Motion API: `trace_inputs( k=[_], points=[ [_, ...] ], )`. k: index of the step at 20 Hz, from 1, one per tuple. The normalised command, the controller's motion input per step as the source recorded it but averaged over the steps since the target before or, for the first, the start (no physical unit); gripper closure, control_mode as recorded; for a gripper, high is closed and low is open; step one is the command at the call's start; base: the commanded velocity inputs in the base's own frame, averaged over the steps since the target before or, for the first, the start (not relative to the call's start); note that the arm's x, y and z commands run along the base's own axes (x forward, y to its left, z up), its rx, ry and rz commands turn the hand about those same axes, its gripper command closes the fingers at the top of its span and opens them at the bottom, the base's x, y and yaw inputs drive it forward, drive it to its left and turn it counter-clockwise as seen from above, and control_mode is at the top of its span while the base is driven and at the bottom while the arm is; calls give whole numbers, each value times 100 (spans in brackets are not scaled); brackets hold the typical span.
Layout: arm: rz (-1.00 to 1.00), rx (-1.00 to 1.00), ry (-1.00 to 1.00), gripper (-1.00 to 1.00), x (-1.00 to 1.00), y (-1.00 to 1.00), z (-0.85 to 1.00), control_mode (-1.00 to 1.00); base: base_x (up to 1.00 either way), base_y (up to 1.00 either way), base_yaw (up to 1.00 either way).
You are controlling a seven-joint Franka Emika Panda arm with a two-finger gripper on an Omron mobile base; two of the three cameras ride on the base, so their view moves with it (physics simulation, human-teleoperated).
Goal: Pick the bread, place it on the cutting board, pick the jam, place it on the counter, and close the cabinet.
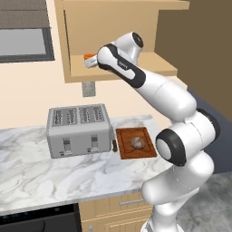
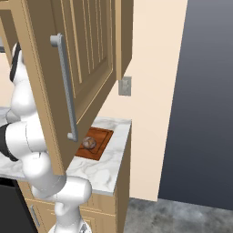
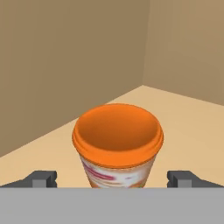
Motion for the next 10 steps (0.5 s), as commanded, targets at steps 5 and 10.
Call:
trace_inputs(
  k=[5,10],
  points=[
    [1,-2,0,-100,7,17,-16,-100,0,0,0],
    [0,0,-1,-100,13,4,-5,-100,0,0,0]
  ],
)
